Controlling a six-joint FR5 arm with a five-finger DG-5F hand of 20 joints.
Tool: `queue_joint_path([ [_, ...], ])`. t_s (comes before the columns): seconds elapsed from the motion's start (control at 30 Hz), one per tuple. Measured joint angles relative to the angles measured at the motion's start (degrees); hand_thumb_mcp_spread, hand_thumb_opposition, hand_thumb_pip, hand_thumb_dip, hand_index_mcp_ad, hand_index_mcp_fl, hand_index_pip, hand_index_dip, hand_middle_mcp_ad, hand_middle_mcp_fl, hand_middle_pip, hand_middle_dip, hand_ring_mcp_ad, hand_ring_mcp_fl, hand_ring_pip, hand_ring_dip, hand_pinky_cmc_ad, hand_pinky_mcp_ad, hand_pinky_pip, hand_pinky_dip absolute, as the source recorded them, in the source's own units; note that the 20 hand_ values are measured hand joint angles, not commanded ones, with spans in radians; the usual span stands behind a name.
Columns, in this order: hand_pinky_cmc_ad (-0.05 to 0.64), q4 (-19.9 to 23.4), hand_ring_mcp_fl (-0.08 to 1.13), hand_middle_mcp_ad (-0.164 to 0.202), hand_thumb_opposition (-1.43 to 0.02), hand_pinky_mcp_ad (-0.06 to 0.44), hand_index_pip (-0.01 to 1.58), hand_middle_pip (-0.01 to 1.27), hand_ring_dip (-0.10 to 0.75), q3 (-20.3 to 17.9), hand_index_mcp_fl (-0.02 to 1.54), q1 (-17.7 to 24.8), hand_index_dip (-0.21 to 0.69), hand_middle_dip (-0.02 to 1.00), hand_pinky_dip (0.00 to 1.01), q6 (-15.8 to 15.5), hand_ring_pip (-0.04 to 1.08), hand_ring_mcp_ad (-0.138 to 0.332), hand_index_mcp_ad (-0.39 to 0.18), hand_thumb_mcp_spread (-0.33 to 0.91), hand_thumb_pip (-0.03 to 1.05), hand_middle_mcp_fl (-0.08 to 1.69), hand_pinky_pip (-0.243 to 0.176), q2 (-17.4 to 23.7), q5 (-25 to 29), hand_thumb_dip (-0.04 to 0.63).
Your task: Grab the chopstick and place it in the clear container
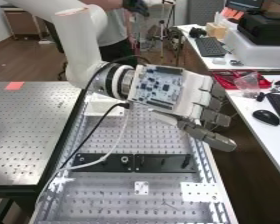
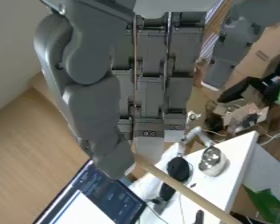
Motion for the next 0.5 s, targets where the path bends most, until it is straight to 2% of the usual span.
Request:
queue_joint_path([
  [0.33, 0.445, -0.86, 0.93, 0.026, -1.03, 0.281, 0.84, 0.57, 0.449, -3.13, 0.97, 3.73, 0.108, 0.64, 0.20, -0.91, 0.08, -0.024, -0.003, 0.70, 0.50, 1.14, 0.127, 4.78, 2.64, 0.253],
  [0.43, 0.445, -0.59, 0.93, 0.026, -1.03, 0.288, 0.84, 0.57, 0.445, -4.39, 0.97, 5.89, 0.110, 0.64, 0.19, -1.40, 0.08, -0.023, -0.005, 0.70, 0.49, 1.14, 0.122, 6.14, 5.76, 0.253],
  [0.5, 0.445, -0.41, 0.93, 0.026, -1.03, 0.284, 0.85, 0.57, 0.450, -5.26, 0.97, 8.03, 0.124, 0.64, 0.20, -1.63, 0.08, -0.023, -0.005, 0.70, 0.49, 1.14, 0.143, 7.04, 8.92, 0.253],
])
